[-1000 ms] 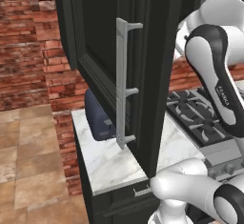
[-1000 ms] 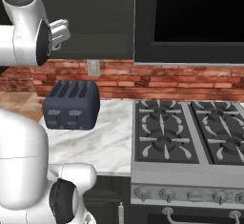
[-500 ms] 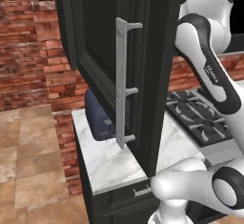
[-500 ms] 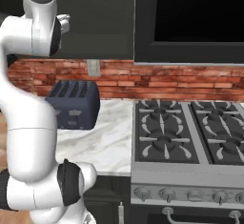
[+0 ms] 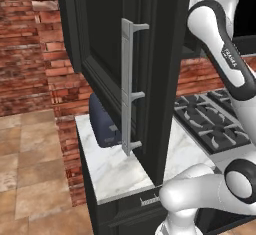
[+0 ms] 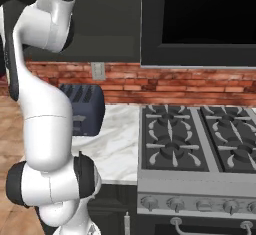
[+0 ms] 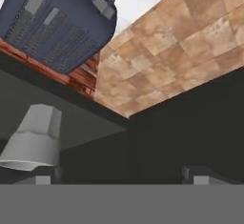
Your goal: There is a bowl on the dining counter. Grab a lemon wedge from the fridge and place it in the bowl. Then get the liquor bottle and glass cup from the cabinet and place them next to the bowl.
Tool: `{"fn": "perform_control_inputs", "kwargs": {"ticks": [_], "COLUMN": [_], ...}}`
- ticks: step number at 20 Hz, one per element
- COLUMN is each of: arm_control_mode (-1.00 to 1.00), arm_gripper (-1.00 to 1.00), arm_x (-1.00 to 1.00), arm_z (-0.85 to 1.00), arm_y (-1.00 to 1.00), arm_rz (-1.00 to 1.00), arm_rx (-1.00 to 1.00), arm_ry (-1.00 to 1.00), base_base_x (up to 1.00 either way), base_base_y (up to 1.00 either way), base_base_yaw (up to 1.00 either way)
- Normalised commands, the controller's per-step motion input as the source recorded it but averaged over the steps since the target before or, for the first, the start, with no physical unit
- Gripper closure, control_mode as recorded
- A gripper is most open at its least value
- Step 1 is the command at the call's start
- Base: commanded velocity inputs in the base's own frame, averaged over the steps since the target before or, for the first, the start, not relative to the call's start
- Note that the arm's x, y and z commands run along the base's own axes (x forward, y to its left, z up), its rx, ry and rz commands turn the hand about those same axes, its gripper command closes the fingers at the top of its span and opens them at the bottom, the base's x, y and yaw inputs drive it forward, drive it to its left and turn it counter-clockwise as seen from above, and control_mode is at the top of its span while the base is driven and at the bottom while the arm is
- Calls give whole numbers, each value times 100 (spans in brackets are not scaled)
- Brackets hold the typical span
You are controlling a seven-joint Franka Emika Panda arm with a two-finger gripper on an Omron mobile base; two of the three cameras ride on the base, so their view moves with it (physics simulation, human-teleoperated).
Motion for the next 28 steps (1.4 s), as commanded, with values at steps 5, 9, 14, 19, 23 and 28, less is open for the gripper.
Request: {"fn": "perform_control_inputs", "kwargs": {"ticks": [5, 9, 14, 19, 23, 28], "arm_control_mode": [-100, -100, -100, -100, -100, -100], "arm_gripper": [-100, -100, -100, -100, -100, -100], "arm_x": [18, 19, 21, 23, 4, -3], "arm_z": [1, 0, 1, 0, -8, -17], "arm_y": [0, 0, 0, -6, -39, -41], "arm_rz": [-35, -39, -32, -32, -23, -12], "arm_rx": [-12, -6, 0, 2, 18, 29], "arm_ry": [2, 17, 26, 22, 5, -1], "base_base_x": [0, 0, 0, 0, 0, 0], "base_base_y": [0, 0, 0, 0, 0, 0], "base_base_yaw": [0, 0, 0, 0, 0, 0]}}
